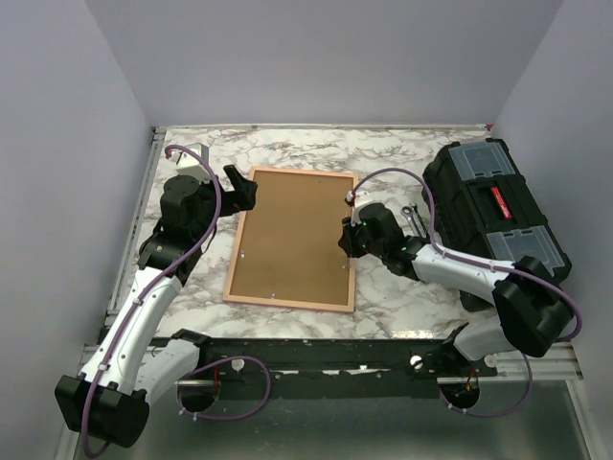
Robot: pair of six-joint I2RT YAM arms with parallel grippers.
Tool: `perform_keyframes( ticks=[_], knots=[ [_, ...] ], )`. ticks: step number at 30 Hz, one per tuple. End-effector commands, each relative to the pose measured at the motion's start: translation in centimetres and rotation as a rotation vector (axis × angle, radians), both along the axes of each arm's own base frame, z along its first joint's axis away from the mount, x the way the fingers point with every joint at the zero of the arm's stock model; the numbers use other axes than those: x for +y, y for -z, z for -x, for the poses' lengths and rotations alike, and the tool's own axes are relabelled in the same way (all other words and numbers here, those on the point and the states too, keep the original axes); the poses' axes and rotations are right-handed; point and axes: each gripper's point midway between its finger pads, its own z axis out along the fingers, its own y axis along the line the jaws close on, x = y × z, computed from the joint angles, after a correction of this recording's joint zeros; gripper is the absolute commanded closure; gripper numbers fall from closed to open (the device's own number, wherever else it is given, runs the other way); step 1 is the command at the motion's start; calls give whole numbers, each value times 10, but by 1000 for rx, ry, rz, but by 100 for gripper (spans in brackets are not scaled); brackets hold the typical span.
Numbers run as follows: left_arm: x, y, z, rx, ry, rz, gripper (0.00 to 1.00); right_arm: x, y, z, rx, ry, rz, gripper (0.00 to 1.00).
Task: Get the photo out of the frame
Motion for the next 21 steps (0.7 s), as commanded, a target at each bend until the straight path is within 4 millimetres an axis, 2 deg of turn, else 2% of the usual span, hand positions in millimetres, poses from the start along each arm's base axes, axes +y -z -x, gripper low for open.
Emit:
perform_keyframes(
  ticks=[1,6,12,16,21],
  knots=[
    [-1,-10,-2,-21,9,9,4,0,-7,-5,-27,26,-10,99],
    [-1,-11,-2,-22,11,10,4,5,-18,-16,-44,56,-24,99],
    [-1,-11,-2,-21,11,10,5,-1,-4,-22,-54,83,29,99],
    [-2,-12,-1,-23,13,11,4,-3,4,-21,-43,78,43,99],
    [-1,-12,-1,-25,13,11,4,2,4,-9,-6,49,11,99]
  ],
)
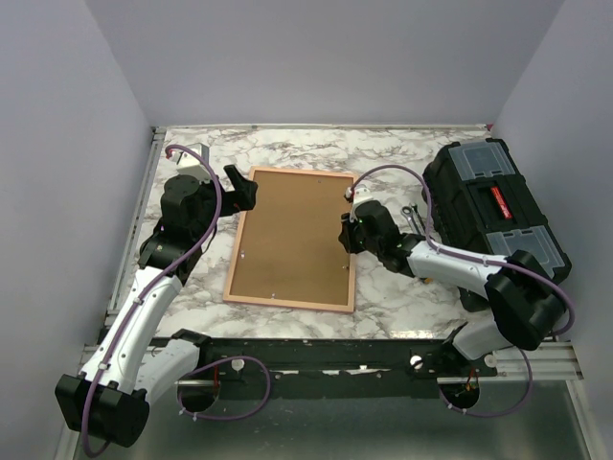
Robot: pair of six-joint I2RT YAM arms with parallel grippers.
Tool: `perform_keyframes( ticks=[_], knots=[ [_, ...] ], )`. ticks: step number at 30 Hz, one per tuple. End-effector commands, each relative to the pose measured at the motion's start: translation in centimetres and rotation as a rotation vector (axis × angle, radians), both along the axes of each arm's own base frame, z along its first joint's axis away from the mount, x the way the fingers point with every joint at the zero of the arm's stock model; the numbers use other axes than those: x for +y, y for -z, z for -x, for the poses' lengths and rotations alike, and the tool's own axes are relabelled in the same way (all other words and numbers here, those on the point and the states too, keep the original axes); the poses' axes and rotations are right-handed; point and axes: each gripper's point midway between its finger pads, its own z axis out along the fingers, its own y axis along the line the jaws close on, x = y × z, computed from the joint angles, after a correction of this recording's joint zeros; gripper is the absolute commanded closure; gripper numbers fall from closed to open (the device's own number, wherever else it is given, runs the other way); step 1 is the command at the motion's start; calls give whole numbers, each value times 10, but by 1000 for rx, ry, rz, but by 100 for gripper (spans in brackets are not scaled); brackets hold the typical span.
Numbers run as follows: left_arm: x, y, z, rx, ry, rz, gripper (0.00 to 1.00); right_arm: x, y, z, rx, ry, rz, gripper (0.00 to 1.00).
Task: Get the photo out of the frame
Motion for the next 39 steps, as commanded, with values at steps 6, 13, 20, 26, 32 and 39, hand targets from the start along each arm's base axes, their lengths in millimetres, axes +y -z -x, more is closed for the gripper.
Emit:
perform_keyframes(
  ticks=[6,13,20,26,32,39],
  knots=[
    [-1,-14,0,-31,8,12,5,7,5,21,49,-37,-34,99],
    [0,-13,-1,-27,8,9,4,4,8,26,67,-27,-38,99],
    [0,-12,-1,-27,8,8,4,6,9,28,82,-18,-72,99],
    [0,-12,-1,-25,8,7,5,11,9,29,94,-1,-123,99],
    [-1,-12,-1,-25,9,7,5,8,6,29,89,11,-117,99],
    [0,-11,-1,-24,8,7,4,4,-10,27,80,38,-113,99]
  ],
)
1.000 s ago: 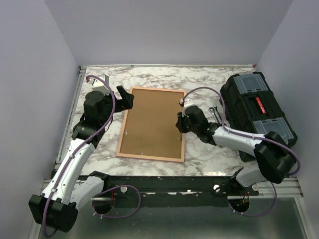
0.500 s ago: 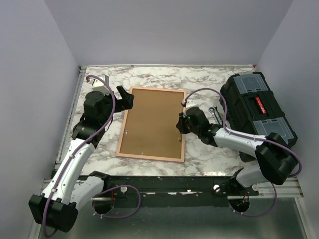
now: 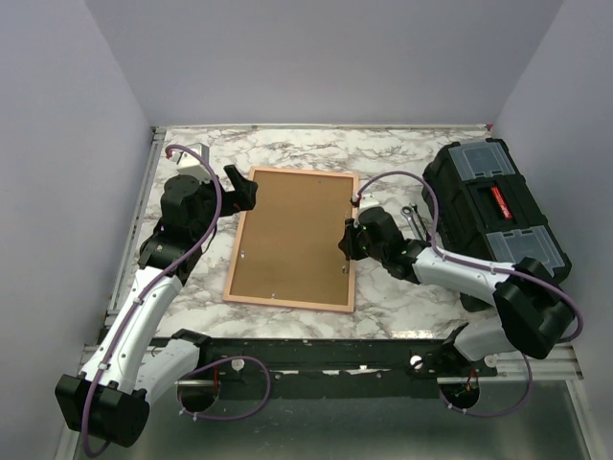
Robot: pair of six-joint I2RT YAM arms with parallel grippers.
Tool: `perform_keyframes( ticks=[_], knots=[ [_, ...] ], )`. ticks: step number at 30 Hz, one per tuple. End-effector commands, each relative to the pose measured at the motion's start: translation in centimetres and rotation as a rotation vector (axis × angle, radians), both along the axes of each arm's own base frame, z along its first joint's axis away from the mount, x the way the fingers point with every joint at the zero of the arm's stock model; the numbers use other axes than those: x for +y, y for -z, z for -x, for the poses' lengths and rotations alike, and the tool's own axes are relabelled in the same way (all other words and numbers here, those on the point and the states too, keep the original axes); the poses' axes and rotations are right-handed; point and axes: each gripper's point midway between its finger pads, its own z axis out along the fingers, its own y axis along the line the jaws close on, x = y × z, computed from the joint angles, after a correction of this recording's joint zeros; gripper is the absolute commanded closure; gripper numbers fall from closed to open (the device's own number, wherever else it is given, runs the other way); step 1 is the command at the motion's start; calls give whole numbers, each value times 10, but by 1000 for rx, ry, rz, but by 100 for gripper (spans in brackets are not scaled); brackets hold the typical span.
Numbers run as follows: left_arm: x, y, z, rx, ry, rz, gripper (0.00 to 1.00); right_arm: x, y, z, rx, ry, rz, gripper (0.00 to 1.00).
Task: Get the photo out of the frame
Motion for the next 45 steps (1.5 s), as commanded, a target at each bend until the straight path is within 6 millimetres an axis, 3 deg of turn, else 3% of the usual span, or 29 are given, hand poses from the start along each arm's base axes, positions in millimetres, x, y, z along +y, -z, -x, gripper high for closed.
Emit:
perform_keyframes(
  ticks=[1,4,7,13,19,32,37,42,45],
  knots=[
    [0,-12,-1,-27,5,7,4,-1,-18,9,32,12,-8,99],
    [0,-12,-1,-26,7,8,5,-1,-50,11,22,30,-17,99],
    [-3,-12,-1,-24,18,17,5,-8,-58,12,72,82,20,99],
    [-2,-13,1,-26,16,14,4,-18,-30,29,207,175,69,99],
    [-4,-14,1,-25,28,17,4,15,-25,59,187,109,98,99],
    [-5,-13,1,-22,31,16,4,-14,15,62,175,251,296,99],
    [-5,-15,2,-26,35,19,4,-48,29,64,169,356,434,99],
    [-6,-14,1,-24,37,20,4,-108,24,57,132,569,629,99],
    [-6,-13,1,-20,39,22,4,-111,15,52,126,586,601,99]
  ],
)
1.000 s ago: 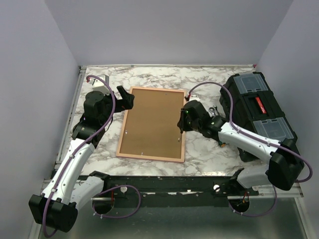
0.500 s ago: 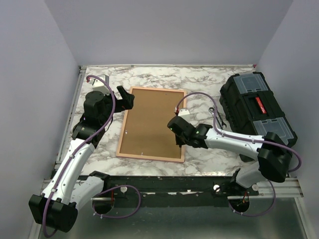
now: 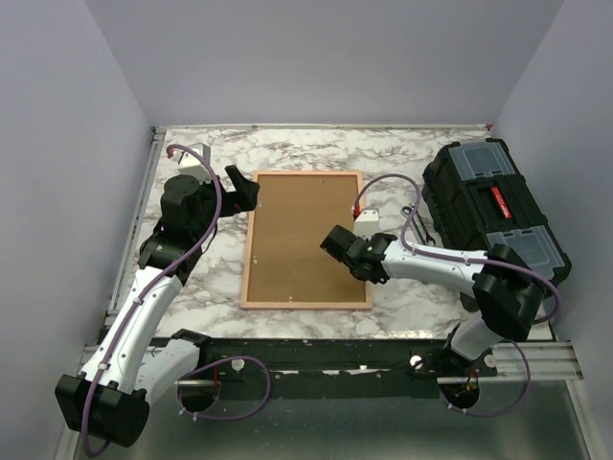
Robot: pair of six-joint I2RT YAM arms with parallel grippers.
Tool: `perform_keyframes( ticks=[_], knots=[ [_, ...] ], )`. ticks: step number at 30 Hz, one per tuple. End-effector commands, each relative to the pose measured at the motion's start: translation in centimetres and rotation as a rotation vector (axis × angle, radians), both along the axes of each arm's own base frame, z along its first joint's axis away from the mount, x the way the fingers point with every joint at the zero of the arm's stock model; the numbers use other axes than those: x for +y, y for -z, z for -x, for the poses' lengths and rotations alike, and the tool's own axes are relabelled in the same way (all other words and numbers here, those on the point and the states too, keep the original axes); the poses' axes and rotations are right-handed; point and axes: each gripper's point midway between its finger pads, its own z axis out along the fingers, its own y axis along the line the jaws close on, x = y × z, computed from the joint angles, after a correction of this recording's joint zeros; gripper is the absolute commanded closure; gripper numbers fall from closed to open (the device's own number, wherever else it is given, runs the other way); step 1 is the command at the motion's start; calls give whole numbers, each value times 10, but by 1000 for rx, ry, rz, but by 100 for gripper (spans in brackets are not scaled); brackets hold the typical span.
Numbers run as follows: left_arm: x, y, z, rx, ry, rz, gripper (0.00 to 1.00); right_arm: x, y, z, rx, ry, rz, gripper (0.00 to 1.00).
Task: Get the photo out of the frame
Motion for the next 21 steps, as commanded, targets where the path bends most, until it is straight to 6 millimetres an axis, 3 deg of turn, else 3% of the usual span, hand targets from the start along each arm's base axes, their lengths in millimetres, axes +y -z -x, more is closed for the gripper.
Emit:
perform_keyframes(
  ticks=[1,4,7,12,15,21],
  knots=[
    [-2,-13,0,-23,14,14,4,-53,-13,1,-18,80,183,99],
    [-2,-13,0,-23,15,14,4,-29,-33,-4,-59,21,16,99],
    [-2,-13,0,-22,13,13,4,-39,-47,-17,-94,45,-23,99],
    [-4,-14,1,-24,25,23,4,-65,-32,-49,-87,113,-32,99],
    [-3,-15,1,-26,19,21,4,-68,-34,-74,-117,150,-16,99],
    [-2,-16,2,-30,17,14,4,-70,-18,-133,-133,181,7,99]
  ],
)
